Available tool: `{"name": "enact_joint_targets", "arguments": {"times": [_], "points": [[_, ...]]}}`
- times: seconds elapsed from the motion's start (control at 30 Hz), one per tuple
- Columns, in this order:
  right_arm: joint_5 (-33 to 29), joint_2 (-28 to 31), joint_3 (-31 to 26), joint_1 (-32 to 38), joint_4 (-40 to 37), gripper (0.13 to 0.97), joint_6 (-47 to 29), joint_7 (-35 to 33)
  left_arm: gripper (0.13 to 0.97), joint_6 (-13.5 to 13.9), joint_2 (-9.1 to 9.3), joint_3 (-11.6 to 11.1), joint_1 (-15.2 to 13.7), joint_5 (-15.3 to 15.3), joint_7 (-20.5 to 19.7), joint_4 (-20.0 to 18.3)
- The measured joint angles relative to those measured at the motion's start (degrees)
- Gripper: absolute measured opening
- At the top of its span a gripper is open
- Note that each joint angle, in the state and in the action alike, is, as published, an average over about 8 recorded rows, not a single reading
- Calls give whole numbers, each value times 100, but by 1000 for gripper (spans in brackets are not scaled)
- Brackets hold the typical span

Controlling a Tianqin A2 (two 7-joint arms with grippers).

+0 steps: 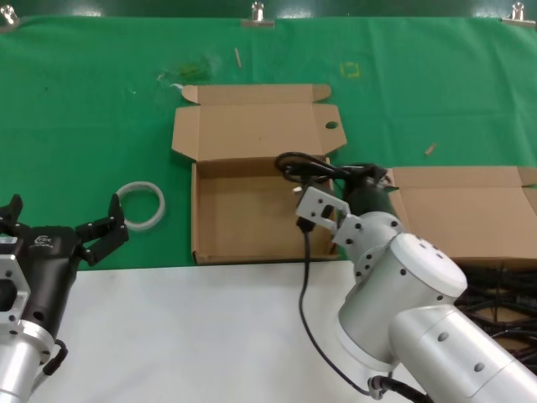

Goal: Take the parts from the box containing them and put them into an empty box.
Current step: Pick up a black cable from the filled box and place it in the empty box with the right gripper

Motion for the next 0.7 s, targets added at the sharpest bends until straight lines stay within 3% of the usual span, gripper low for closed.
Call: {"name": "enact_joint_targets", "arguments": {"times": [0.7], "points": [[618, 10, -887, 312, -131, 173, -809, 1108, 965, 0, 0, 0, 0, -1, 0, 0]]}}
